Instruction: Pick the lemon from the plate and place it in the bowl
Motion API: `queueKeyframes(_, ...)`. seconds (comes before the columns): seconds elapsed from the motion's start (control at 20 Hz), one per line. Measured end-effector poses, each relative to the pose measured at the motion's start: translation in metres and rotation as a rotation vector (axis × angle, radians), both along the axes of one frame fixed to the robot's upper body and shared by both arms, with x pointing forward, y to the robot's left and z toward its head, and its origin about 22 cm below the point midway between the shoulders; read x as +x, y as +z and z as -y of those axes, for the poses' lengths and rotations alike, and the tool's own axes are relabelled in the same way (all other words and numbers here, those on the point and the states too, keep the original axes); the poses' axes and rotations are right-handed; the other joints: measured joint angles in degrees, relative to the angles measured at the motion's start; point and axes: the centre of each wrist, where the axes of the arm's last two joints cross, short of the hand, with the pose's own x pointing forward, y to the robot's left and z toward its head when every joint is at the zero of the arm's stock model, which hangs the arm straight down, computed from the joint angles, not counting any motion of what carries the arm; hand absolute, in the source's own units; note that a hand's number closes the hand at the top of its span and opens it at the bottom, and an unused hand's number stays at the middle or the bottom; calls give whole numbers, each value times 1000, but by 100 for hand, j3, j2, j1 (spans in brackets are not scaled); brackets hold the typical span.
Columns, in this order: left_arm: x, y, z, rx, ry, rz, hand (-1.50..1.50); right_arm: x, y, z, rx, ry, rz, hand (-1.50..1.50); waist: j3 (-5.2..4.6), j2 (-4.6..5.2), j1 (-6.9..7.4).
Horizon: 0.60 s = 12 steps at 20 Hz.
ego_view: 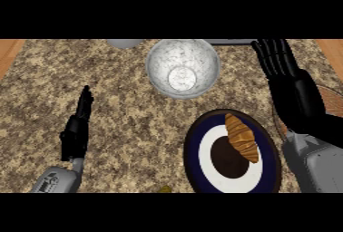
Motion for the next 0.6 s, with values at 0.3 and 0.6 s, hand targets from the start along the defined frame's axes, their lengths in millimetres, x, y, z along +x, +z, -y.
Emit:
queueKeyframes(0.3, 5, 10, 8, -20, -67, 5, 0, -17, -70, -11, -492, -105, -301, 150, -48, -57, 77)
queueKeyframes(0.6, 1, 5, 15, -65, -101, -51, 0, -30, -85, -12, -885, -300, -186, -150, -79, -288, -116)
